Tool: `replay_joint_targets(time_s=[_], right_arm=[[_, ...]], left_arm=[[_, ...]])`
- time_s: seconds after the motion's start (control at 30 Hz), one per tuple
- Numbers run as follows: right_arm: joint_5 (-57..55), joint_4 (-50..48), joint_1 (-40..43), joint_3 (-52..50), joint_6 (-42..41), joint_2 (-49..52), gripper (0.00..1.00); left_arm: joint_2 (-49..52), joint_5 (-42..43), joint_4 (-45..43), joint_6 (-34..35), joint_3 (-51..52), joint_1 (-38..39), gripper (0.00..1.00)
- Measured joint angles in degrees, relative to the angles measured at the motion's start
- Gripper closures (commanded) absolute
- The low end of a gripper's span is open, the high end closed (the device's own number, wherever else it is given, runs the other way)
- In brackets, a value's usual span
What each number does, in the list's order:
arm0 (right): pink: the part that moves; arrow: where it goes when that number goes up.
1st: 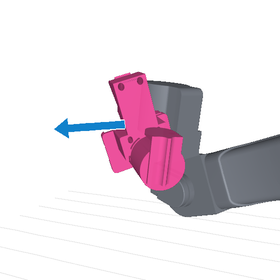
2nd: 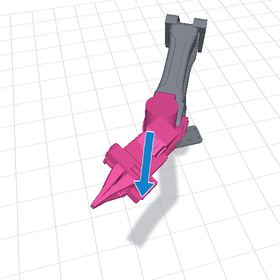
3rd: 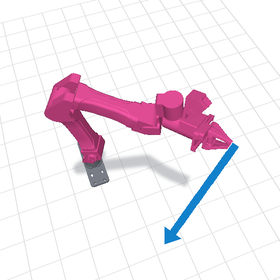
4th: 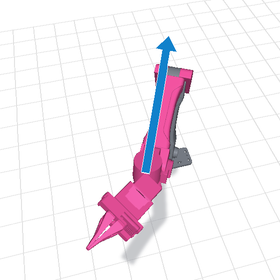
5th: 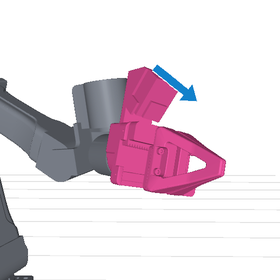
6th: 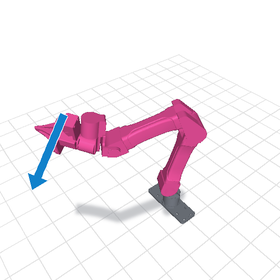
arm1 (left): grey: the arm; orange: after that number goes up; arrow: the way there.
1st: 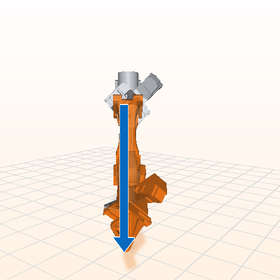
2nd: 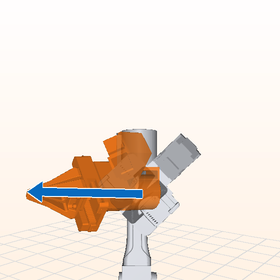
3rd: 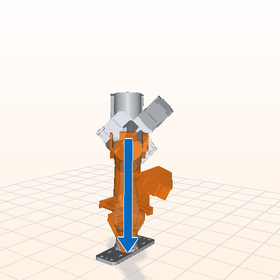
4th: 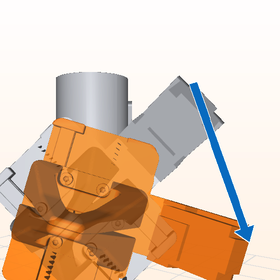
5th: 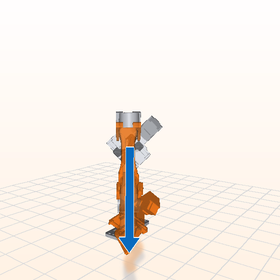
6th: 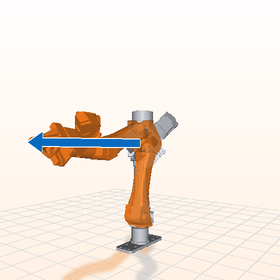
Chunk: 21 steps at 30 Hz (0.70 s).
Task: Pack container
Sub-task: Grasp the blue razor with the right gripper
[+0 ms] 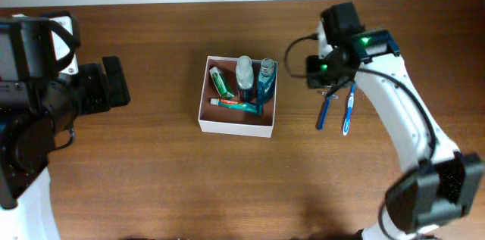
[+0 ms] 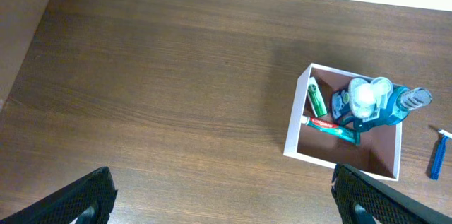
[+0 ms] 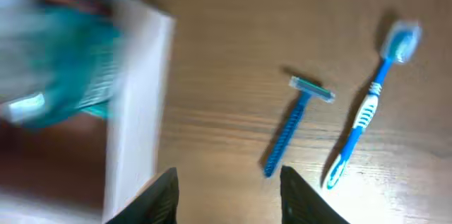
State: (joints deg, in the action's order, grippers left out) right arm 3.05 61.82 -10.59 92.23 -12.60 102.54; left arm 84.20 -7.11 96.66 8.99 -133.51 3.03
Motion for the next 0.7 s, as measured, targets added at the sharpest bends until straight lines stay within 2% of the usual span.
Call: replay_joint_targets(time_s=[0.23, 0.4, 0.7], right_arm=[[-0.09, -7.5, 6.03, -9.6, -4.59, 8.11, 0.58], [-0.13, -10.16, 6.58, -11.91, -5.7, 12.63, 0.59], [-0.42, -11.72, 6.43, -11.87, -6.97, 15.39, 0.93]], left_arm=[[0.0, -0.02, 0.0, 0.0, 0.0, 0.0, 0.01], [0.0, 0.0, 0.0, 0.0, 0.0, 0.0, 0.01], [0.0, -0.02, 0.0, 0.0, 0.0, 0.0, 0.0]])
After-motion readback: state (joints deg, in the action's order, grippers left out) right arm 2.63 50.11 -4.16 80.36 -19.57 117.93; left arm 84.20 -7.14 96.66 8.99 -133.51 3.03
